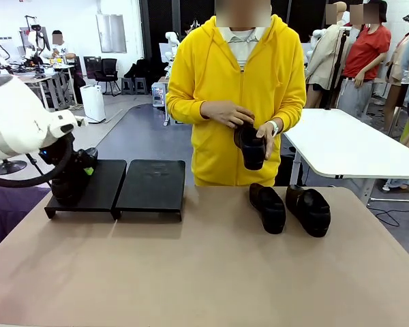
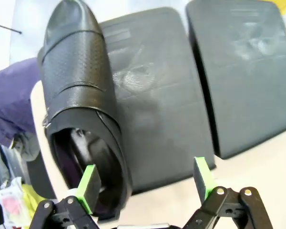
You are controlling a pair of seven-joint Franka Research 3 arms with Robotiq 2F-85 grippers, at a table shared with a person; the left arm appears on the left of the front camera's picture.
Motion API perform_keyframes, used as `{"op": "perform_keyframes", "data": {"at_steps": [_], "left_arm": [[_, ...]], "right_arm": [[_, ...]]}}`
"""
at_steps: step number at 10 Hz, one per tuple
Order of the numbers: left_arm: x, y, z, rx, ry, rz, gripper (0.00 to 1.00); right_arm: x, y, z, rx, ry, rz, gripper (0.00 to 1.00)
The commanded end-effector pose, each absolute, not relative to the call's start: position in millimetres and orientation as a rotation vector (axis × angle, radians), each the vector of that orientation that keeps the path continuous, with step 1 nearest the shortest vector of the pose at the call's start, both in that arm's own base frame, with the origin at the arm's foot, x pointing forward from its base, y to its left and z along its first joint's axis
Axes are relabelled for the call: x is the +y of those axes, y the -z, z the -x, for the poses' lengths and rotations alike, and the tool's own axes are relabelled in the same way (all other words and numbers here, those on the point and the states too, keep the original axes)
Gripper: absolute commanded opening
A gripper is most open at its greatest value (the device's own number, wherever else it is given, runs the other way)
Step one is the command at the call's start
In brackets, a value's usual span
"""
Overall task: Organize the shoes by placing them on the stand.
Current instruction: Place the Shoe from the middle of the table onto the Shoes Stand.
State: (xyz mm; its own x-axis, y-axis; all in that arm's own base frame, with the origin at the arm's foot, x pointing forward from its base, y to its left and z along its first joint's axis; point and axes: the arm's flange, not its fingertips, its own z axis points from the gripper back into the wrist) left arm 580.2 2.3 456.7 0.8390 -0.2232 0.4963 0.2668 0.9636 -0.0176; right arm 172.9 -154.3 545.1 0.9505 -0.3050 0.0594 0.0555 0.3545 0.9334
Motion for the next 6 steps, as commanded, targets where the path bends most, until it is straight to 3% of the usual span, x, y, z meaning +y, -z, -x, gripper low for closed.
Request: {"op": "perform_keyframes", "data": {"at_steps": [1,3,6], "left_arm": [[20.2,-500.2,-554.4,-0.557,0.345,0.149,1.00],[27.3,-559.4,-512.7,-0.616,0.294,0.028,1.00],[41.0,-603.3,-448.8,-0.417,0.400,0.193,1.00]], "right_arm": [[-154.3,-548.2,-174.1,-0.264,0.217,-1.207,1.00],[-154.3,-548.2,-174.1,-0.264,0.217,-1.207,1.00],[-154.3,-548.2,-174.1,-0.264,0.217,-1.207,1.00]]}}
